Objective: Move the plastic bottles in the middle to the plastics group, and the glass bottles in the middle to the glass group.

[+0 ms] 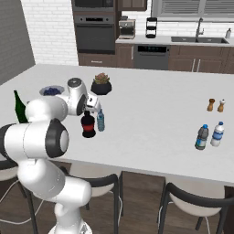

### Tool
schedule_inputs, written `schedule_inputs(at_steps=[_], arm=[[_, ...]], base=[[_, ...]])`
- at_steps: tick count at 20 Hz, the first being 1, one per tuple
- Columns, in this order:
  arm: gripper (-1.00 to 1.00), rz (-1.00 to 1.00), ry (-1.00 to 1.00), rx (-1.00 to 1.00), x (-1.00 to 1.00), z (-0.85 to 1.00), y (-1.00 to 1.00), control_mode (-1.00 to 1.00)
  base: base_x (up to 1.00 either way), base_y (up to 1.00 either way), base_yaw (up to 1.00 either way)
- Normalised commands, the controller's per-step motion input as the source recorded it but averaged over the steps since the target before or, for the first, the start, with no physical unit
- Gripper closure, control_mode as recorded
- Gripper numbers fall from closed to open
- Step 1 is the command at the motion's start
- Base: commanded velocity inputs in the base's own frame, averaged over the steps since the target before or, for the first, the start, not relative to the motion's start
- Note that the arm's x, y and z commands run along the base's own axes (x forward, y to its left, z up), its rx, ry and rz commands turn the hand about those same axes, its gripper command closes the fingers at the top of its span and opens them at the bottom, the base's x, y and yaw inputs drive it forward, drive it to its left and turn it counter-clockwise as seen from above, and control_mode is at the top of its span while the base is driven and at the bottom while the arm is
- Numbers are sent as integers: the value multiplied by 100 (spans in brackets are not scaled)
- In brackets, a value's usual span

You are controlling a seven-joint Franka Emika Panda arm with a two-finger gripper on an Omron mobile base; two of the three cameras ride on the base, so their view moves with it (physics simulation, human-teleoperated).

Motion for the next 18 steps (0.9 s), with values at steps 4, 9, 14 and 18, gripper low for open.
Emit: schedule_inputs(at_steps=[4,9,14,18], arm=[[-100,0,0,0,7,-8,0,-100],[-100,0,0,0,11,-8,0,-100],[-100,0,0,0,10,0,0,-100],[-100,3,0,0,4,-1,0,-100]], base=[[0,0,0],[0,0,0],[0,0,0],[0,0,0]])
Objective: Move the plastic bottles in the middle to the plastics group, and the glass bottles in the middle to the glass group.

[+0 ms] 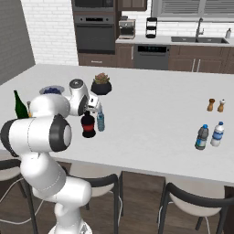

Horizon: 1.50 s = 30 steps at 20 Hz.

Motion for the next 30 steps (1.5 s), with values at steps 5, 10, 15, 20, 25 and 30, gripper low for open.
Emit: schedule_inputs(at_steps=[5,10,15,20,25,30], arm=[[-100,5,0,0,6,-3,0,-100],[-100,7,0,0,5,-2,0,-100],[-100,6,0,0,1,-1,0,-100],[-100,5,0,0,5,-8,0,-100],[-100,4,0,0,7,-12,0,-100],[-100,2,0,0,18,-4,0,-100]], base=[[0,0,0],[0,0,0],[0,0,0],[0,0,0],[0,0,0],[0,0,0]])
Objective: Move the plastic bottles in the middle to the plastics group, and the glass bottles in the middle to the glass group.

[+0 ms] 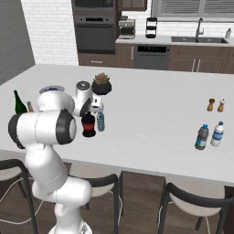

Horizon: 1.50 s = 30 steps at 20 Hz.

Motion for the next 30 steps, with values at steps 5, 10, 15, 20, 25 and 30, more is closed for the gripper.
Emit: schedule_inputs(at_steps=[5,10,15,20,25,30], arm=[[-100,2,0,0,6,-1,0,-100],[100,0,0,0,0,0,0,-100],[100,0,0,0,0,0,0,-100],[100,1,0,0,-4,0,3,-100],[100,5,0,0,-71,5,46,-100],[100,9,0,0,-86,10,80,-100]], base=[[0,0,0],[0,0,0],[0,0,0],[0,0,0],[0,0,0],[0,0,0]])
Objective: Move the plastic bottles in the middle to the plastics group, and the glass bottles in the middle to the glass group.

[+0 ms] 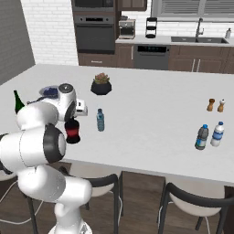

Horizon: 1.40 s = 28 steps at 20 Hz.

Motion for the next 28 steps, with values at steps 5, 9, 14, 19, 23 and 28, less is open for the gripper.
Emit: schedule_inputs(at_steps=[5,9,14,19,23,28], arm=[[100,16,0,0,-45,30,99,-100],[100,24,0,0,-41,25,100,-100],[100,26,0,0,-27,11,100,-100],[100,28,0,0,-2,0,100,-100],[100,25,0,0,21,0,91,-100],[100,9,-4,0,18,0,51,-100]], base=[[0,0,0],[0,0,0],[0,0,0],[0,0,0],[0,0,0],[0,0,0]])
